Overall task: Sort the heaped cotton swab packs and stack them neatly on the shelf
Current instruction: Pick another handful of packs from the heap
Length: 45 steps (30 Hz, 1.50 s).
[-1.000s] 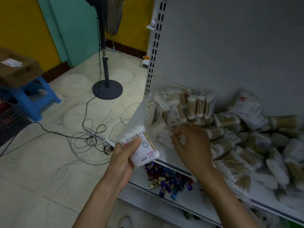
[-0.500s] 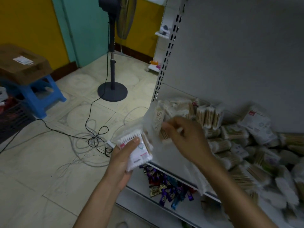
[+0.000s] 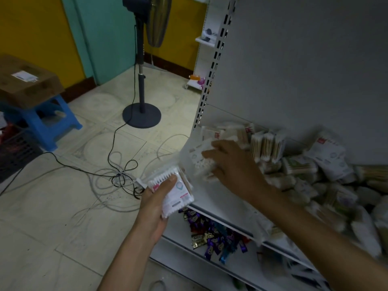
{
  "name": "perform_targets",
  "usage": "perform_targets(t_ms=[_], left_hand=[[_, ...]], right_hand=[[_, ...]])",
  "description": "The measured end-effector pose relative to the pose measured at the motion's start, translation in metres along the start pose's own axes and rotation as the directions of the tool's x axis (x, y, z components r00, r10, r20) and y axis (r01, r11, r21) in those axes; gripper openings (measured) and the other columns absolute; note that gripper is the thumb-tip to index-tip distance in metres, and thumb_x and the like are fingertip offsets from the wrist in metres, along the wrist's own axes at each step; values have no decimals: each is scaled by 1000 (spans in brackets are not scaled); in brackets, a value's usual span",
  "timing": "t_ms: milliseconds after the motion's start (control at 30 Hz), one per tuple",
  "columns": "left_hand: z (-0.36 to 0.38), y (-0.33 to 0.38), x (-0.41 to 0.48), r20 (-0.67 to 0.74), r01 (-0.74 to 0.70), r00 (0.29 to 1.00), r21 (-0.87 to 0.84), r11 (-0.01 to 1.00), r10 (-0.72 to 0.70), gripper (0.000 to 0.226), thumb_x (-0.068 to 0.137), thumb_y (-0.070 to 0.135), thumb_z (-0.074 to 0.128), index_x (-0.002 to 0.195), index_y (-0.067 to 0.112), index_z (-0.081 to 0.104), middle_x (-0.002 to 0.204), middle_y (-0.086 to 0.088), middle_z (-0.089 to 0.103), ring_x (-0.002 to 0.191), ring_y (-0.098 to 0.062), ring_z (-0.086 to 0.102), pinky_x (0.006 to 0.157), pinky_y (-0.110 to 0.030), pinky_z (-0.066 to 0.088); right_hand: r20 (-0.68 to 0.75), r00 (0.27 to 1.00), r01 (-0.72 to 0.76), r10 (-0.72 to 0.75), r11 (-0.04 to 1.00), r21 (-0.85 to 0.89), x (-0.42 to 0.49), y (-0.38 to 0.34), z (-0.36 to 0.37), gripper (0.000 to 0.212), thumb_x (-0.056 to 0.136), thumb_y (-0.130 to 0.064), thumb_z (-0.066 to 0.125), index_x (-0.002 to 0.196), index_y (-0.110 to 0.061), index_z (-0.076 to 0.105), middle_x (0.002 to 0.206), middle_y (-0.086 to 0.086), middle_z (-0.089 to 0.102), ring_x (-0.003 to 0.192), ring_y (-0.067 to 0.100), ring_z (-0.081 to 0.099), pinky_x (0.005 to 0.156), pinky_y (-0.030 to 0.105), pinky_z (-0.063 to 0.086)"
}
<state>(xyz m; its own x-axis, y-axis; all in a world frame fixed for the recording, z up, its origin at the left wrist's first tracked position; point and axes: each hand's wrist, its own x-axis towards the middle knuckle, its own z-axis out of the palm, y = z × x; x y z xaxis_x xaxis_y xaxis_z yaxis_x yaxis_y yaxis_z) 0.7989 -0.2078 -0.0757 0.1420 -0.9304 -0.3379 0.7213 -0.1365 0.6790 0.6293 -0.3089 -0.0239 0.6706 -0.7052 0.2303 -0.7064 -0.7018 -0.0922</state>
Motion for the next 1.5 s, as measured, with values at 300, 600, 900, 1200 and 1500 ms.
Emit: perform_targets(t_ms=[300, 600, 900, 1200, 1500], left_hand=[[4, -6, 9, -12, 57, 998, -22, 998, -58, 126, 4, 49, 94, 115, 3, 58, 80, -3, 74, 69, -13, 72, 53, -24, 55], [-4, 7, 16, 146, 76, 988, -143, 987, -55, 81, 22, 35, 100, 95, 13, 71, 93, -12, 72, 84, -21, 72, 61, -30, 58], [12, 18, 9, 204, 16, 979, -54, 998, -5, 76, 37, 32, 97, 103, 7, 70, 99, -14, 72, 89, -26, 71, 65, -36, 59], [47, 5, 1, 72, -311, 950, 287, 906, 304, 102, 66, 81, 59, 135, 8, 41, 113, -10, 64, 85, -17, 67, 71, -34, 52], [43, 16, 5, 125, -229, 964, -44, 972, 233, 105, 51, 35, 93, 131, -8, 40, 118, -31, 59, 94, -34, 66, 71, -39, 57]], right_hand=[[-78, 987, -133, 138, 989, 67, -31, -15, 23, 41, 75, -18, 60, 115, -10, 68, 118, 14, 66, 105, 29, 64, 92, 46, 50], [96, 754, -422, 650, 368, 829, -22, -12, -11, 11, 92, -25, 59, 89, -14, 59, 86, -1, 70, 77, 8, 67, 67, 27, 54], [-89, 786, -366, 612, 576, 731, -12, -7, -36, 7, 87, -24, 66, 84, -19, 62, 76, -4, 61, 66, 3, 55, 59, 12, 41], [381, 864, -421, 330, 56, 906, -14, -81, -55, 56, 84, -56, 54, 124, -17, 56, 83, 0, 59, 72, 12, 61, 66, 30, 54], [362, 866, -272, 344, -283, 920, -12, -61, -68, 18, 94, -7, 48, 104, -5, 63, 88, 13, 71, 78, 23, 71, 62, 26, 57]])
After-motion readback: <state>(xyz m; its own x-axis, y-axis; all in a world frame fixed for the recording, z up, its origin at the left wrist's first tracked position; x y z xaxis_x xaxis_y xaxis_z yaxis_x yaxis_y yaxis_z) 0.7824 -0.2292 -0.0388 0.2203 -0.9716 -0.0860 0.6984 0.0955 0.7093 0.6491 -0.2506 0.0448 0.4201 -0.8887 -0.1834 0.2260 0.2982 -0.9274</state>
